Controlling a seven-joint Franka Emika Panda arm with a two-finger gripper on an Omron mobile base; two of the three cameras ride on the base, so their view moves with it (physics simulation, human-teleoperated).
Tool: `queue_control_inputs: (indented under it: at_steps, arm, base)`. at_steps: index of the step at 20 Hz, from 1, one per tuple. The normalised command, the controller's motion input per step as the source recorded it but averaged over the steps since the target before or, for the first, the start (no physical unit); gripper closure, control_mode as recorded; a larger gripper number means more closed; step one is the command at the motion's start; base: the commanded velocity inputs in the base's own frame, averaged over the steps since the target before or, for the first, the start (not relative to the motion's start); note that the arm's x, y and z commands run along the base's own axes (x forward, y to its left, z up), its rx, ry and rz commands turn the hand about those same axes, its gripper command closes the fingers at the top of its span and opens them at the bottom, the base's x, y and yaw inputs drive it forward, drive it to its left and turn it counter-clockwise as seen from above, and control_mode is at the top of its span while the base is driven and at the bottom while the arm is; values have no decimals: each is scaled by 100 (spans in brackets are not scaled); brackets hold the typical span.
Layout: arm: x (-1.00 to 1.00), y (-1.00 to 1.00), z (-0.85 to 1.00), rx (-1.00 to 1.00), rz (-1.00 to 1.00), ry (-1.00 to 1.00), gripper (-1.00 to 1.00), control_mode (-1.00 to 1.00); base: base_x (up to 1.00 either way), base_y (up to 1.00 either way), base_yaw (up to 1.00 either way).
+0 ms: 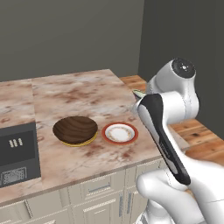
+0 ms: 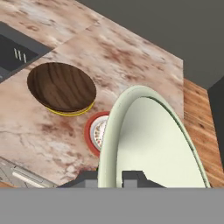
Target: Move the bowls from the cabinet to the plates on the dining table.
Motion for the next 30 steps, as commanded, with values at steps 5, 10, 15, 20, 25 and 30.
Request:
queue_control_inputs:
  at_steps: [5, 10, 15, 20, 25, 30]
  arm:
    - [1, 0, -34, 0, 7, 0, 100, -100]
    - [21, 0, -46, 0, 4, 0, 100, -100]
    - [36, 0, -24, 0, 4, 1, 100, -100]
    - [49, 0, -8, 0, 4, 3, 100, -100]
    - [50, 0, -38, 0, 2, 11, 100, -100]
    - [32, 0, -30, -1, 1, 6, 100, -100]
  base:
    - [0, 0, 0]
    - [0, 0, 0]
    - [0, 0, 0]
    - [0, 0, 0]
    - [0, 0, 0]
    - [0, 0, 0]
